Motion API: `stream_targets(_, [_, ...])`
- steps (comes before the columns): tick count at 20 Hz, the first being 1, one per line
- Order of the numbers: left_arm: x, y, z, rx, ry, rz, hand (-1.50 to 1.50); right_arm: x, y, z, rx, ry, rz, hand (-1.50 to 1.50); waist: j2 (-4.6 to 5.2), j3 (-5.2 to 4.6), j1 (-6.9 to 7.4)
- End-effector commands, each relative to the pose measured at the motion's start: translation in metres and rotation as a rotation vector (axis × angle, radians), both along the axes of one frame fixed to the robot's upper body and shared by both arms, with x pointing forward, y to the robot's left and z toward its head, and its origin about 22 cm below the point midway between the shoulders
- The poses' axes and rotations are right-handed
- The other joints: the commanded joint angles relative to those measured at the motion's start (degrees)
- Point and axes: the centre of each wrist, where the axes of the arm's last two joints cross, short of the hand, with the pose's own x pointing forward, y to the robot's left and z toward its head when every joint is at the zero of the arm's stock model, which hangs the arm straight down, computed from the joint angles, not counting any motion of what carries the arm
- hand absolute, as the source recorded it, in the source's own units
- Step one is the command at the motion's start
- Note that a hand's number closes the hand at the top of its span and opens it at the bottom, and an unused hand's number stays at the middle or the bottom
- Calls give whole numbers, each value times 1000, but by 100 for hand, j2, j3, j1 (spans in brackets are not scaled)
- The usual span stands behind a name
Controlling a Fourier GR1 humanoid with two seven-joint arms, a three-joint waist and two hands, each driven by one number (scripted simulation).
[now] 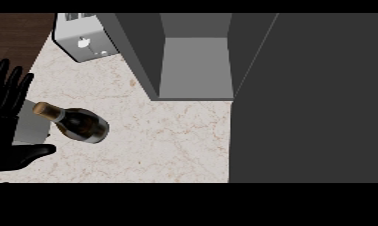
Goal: Pick up the wine, place it into the cabinet and close the cabinet
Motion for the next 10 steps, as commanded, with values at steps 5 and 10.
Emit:
stream_targets(5, [-14, 29, -3, 32, 52, 21, -150, 7, 15, 18, 1, -15, 12, -150, -1, -1, 35])
stream_targets(10, [1, 47, -33, 29, 63, 45, -150, 0, 5, 22, 38, -13, 20, -150, 4, -2, 10])
